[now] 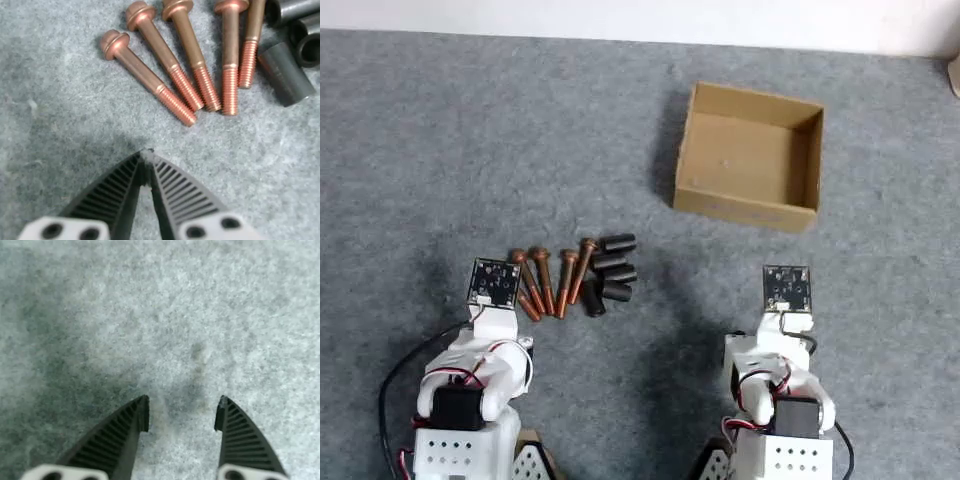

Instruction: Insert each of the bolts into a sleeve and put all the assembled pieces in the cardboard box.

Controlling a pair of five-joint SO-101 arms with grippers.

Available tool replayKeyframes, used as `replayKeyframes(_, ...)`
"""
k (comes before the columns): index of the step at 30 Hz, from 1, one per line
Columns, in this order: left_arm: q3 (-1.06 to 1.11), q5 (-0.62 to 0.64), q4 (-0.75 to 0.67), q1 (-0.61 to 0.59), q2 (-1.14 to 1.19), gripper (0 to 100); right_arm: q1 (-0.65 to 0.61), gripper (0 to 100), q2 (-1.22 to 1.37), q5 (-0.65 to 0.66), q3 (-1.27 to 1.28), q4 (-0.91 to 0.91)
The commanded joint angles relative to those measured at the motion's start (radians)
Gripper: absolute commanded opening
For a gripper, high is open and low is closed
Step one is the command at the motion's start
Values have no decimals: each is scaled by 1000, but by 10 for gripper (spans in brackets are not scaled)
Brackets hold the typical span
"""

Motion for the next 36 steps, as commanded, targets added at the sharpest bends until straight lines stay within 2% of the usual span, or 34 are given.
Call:
replayKeyframes(1, 22, -2, 3, -8, -5, 8, 8, 209, -2, -6, 110, 2)
replayKeyframes(8, 22, -3, 3, -4, -5, 7, 8, 209, -2, -6, 110, 2)
replayKeyframes(13, 22, -8, 5, 99, -5, 7, 7, 209, -4, -9, 110, -4)
replayKeyframes(15, 19, -8, -3, 45, -5, 7, 7, 209, -5, -11, 110, -5)
replayKeyframes(18, 10, -12, -74, -147, -8, 10, 13, 209, -5, -6, 110, -5)
replayKeyframes(21, -31, -164, -222, -266, -5, 7, 5, 209, -5, -8, 107, -36)
replayKeyframes(23, -77, -284, -241, -329, -5, 7, 1, 209, -2, -12, 110, -101)
replayKeyframes(26, -159, -252, -227, -328, -5, 7, -4, 209, -5, -6, 110, -88)
replayKeyframes(31, -302, -242, -167, -222, 5, 10, -5, 209, -5, -9, 108, -130)
replayKeyframes(36, -420, -196, -212, -202, 260, 10, -2, 209, -4, -6, 110, -125)
